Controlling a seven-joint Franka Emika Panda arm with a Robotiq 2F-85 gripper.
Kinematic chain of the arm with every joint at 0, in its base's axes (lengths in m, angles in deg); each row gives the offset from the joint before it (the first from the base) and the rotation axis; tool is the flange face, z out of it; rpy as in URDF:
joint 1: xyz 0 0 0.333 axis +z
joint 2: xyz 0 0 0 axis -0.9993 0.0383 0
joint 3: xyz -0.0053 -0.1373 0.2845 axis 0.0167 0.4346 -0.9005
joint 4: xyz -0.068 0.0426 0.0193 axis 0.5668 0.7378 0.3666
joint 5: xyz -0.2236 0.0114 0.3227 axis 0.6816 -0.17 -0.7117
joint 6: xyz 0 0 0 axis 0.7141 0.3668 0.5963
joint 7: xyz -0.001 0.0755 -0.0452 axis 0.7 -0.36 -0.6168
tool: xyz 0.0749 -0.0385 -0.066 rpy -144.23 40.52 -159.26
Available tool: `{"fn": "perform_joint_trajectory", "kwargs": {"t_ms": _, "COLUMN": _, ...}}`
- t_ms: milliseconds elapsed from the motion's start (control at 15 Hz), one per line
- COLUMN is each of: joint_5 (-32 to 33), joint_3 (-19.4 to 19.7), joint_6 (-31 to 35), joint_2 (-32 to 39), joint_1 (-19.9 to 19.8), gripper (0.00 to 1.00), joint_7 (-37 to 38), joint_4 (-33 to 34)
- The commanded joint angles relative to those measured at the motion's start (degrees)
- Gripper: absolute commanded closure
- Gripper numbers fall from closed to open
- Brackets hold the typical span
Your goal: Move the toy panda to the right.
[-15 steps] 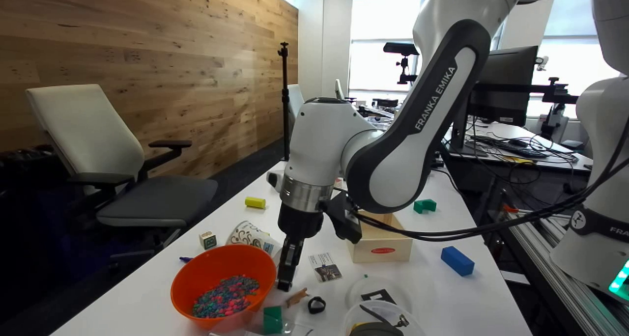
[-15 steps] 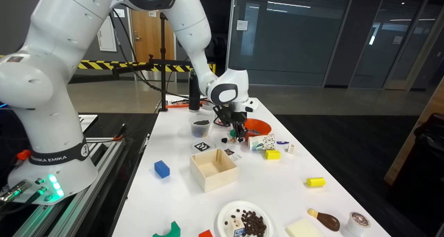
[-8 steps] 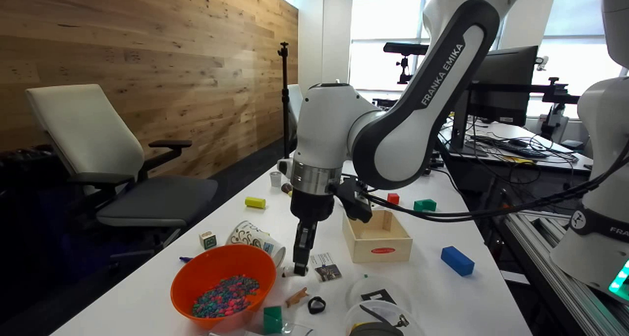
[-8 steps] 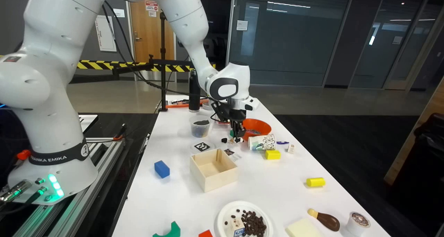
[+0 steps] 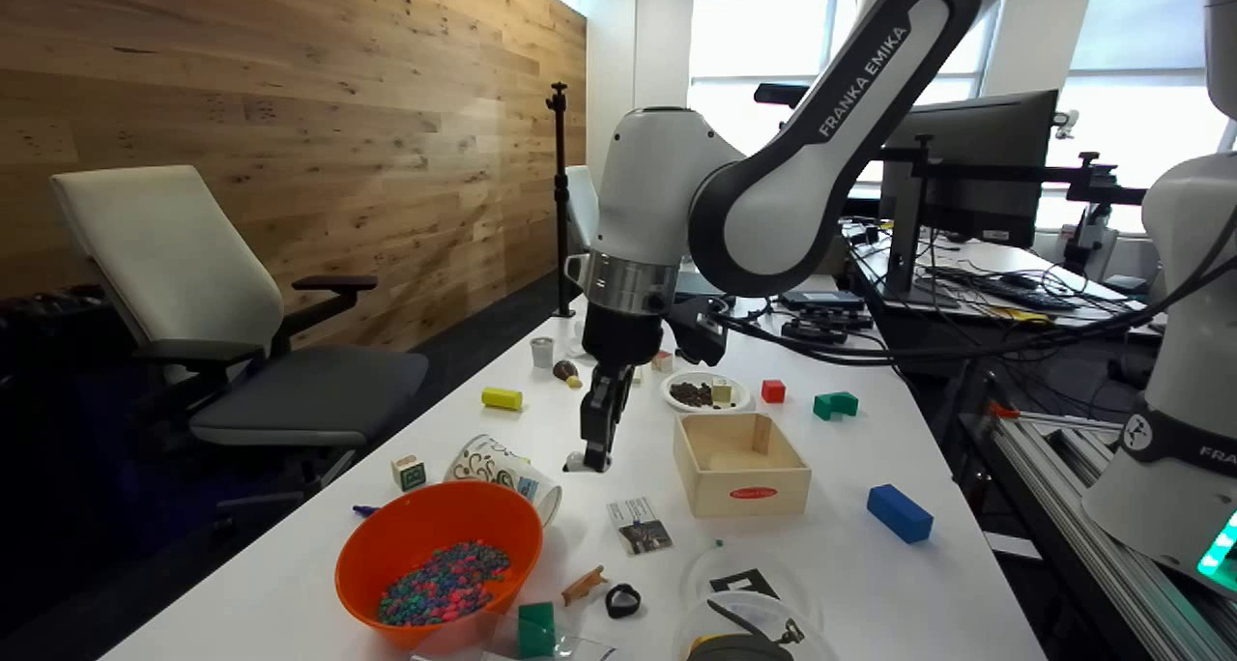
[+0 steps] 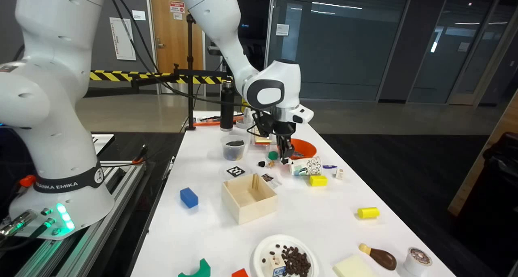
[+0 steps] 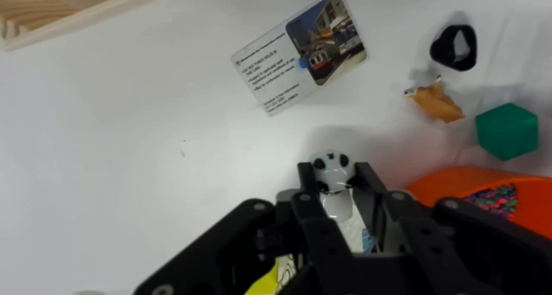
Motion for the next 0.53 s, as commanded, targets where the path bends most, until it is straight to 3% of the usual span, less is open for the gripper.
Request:
{"fn": "perform_joint_trajectory", "kwargs": {"t_ms": 0, "joint_5": -2.9, "joint_3": -0.6, "joint_6": -0.6, "joint_2": -1.9, "joint_1": -2.2, "gripper": 0.93, "joint_7": 2.6, "joint_4": -0.8}}
{"fn": "perform_joint_trajectory", "kwargs": {"t_ms": 467, "joint_5": -5.1, "joint_3": 1.7, "joint_6": 0.3, "joint_2": -0.2, "joint_1": -2.8, "gripper": 0.93, "joint_7": 11.8, "joint_4": 1.7}}
